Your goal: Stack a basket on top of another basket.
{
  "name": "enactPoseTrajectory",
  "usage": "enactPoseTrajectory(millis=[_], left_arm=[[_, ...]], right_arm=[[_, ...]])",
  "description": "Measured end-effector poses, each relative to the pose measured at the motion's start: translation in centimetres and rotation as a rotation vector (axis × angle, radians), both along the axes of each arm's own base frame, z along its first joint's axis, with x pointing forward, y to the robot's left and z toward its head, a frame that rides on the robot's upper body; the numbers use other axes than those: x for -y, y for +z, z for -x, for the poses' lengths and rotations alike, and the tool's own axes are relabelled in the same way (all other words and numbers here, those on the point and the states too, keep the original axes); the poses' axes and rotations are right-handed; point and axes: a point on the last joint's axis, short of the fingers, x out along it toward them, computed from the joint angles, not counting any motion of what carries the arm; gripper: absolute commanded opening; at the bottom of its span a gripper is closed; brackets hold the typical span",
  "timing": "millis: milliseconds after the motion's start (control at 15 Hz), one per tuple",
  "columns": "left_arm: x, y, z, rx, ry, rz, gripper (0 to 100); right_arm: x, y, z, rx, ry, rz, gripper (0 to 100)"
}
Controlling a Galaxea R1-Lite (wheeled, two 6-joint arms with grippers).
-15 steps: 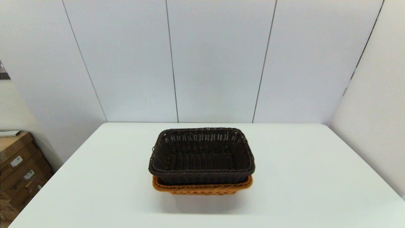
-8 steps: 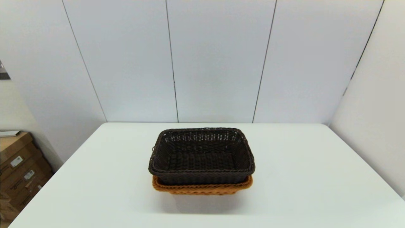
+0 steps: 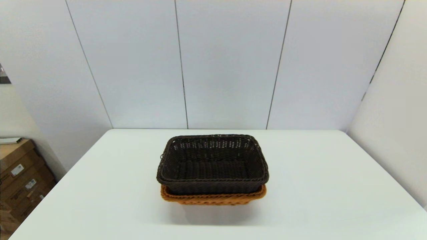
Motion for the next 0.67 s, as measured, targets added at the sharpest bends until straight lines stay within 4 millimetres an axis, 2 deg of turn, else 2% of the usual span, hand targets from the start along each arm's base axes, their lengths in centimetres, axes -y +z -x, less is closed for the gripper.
enactPoseTrajectory(millis=[667], left_arm=[[0.00, 0.00, 0.00, 0.000, 0.000, 0.000, 100]], right_arm=[[0.01, 0.02, -0.01, 0.004, -0.005, -0.032, 100]])
